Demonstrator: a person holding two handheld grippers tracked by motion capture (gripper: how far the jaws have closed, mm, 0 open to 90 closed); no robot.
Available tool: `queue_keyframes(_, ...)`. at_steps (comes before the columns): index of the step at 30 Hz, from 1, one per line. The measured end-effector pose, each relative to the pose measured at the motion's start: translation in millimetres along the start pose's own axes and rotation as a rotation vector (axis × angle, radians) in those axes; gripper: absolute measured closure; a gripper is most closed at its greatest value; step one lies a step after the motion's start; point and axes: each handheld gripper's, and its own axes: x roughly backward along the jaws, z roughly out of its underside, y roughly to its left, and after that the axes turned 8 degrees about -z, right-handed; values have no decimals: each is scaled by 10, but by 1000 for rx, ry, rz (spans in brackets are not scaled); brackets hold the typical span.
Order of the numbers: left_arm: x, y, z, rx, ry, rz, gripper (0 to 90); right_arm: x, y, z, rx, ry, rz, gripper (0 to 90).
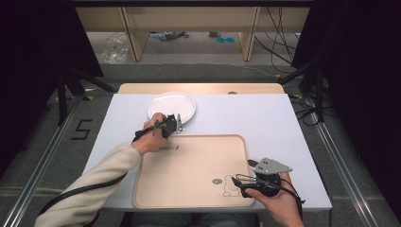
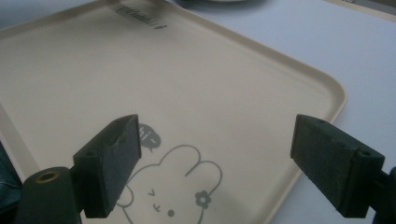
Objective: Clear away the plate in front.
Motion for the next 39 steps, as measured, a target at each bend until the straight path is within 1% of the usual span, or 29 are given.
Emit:
queue_keyframes(1,21,16,-7,2,-2,-10,824,1,0,0,0,1,0,171)
queue_keyframes(6,85,89,-9,28,-6,-26,847,-8,-2,1,-1,-3,-7,172)
queue_keyframes(9,117,121,-12,19,-11,-48,861,-10,-1,1,-2,-3,-8,172)
queue_keyframes(11,139,139,-14,3,-15,-66,872,-11,-2,2,-2,-1,-8,173)
queue_keyframes(12,144,150,-11,-13,-17,-68,876,-12,-3,3,0,1,-7,174)
queue_keyframes(13,157,179,-12,-61,-14,-76,877,-14,-1,5,0,-1,-6,174)
queue_keyframes(15,154,177,-3,-41,-27,-75,880,-14,0,5,-1,-2,-7,174)
queue_keyframes(16,156,171,3,-27,-25,-73,880,-12,-1,3,-1,1,-10,175)
queue_keyframes(19,157,171,1,-26,-23,-74,880,-13,-3,5,-2,1,-10,175)
queue_keyframes(20,156,170,0,-27,-24,-75,881,-12,-1,4,-4,2,-11,175)
queue_keyframes(21,156,179,-4,-45,-25,-78,881,-12,-1,4,-4,1,-11,176)
queue_keyframes(24,158,183,-2,-48,-25,-75,881,-15,-6,6,-2,3,-9,177)
queue_keyframes(25,160,178,4,-34,-25,-72,881,-15,-6,6,-2,3,-9,177)
queue_keyframes(27,165,184,9,-31,-26,-73,881,-15,-7,6,-5,2,-8,177)
queue_keyframes(28,166,196,8,-44,-34,-83,882,-15,-7,6,-4,2,-8,177)
queue_keyframes(30,172,205,8,-54,-32,-89,882,-15,-7,7,-4,3,-8,177)
queue_keyframes(31,178,204,4,-69,-25,-94,882,-16,-9,7,-1,1,-7,178)
queue_keyframes(32,171,191,5,-60,-34,-97,882,-15,-7,7,-4,4,-7,178)
queue_keyframes(36,164,168,4,-68,-38,-107,882,-13,-7,7,-4,2,-8,178)
queue_keyframes(37,164,163,2,-76,-36,-108,882,-13,-7,7,-4,3,-8,179)
queue_keyframes(38,156,148,2,-72,-46,-112,882,-13,-7,8,-4,3,-8,179)
queue_keyframes(39,154,148,1,-76,-48,-116,882,-11,-5,6,-9,3,-10,179)
